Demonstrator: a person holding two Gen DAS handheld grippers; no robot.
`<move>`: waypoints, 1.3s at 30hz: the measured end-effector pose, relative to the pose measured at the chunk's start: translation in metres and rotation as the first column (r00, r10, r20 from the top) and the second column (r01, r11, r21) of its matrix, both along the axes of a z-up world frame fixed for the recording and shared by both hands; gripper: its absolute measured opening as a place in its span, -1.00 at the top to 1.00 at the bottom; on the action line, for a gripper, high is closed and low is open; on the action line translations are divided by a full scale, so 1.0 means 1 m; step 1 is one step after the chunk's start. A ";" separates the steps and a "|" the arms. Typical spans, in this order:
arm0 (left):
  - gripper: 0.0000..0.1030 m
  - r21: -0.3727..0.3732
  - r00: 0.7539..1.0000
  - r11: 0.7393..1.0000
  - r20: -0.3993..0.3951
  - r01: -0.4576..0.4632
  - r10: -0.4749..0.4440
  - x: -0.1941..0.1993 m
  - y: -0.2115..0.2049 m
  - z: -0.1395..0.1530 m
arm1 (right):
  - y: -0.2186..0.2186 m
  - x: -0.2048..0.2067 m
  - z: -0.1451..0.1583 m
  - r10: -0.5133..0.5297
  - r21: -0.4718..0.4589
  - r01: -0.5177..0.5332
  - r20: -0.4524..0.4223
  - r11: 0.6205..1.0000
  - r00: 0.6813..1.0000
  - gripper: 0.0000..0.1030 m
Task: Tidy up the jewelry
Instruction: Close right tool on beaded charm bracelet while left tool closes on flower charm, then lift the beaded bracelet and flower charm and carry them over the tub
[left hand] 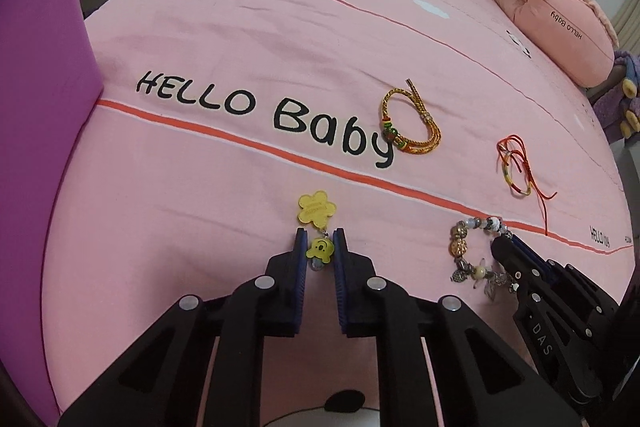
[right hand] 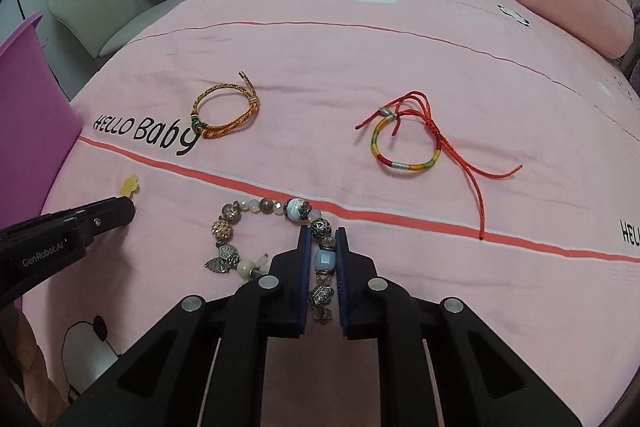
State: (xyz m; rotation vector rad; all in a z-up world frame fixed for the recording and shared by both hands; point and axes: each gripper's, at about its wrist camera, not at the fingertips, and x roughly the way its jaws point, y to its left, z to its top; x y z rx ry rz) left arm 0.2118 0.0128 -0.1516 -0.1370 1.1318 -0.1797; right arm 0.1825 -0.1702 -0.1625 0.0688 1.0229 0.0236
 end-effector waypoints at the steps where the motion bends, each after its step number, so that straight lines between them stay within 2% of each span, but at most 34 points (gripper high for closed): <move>1: 0.75 -0.002 1.000 1.000 -0.002 0.002 -0.002 -0.004 0.000 0.001 | 0.000 -0.006 0.003 -0.001 0.009 0.001 0.004 1.000 1.000 0.80; 12: 0.75 0.003 0.999 0.999 0.007 0.033 -0.033 -0.065 0.007 0.030 | -0.002 -0.068 0.032 -0.038 0.061 0.037 0.029 0.997 0.999 0.81; 19: 0.75 -0.008 0.998 0.998 0.032 0.057 -0.057 -0.098 0.013 0.057 | 0.004 -0.098 0.067 -0.049 0.054 0.045 0.067 0.998 0.997 0.81; 28: 0.75 -0.007 0.991 0.998 0.117 0.069 -0.067 -0.129 0.028 0.107 | 0.023 -0.131 0.119 -0.023 0.066 0.013 0.145 0.998 0.989 0.81; 39: 0.75 -0.010 0.972 0.999 0.233 0.034 -0.031 -0.152 0.078 0.186 | 0.073 -0.146 0.201 0.047 0.098 -0.076 0.271 0.992 0.961 0.81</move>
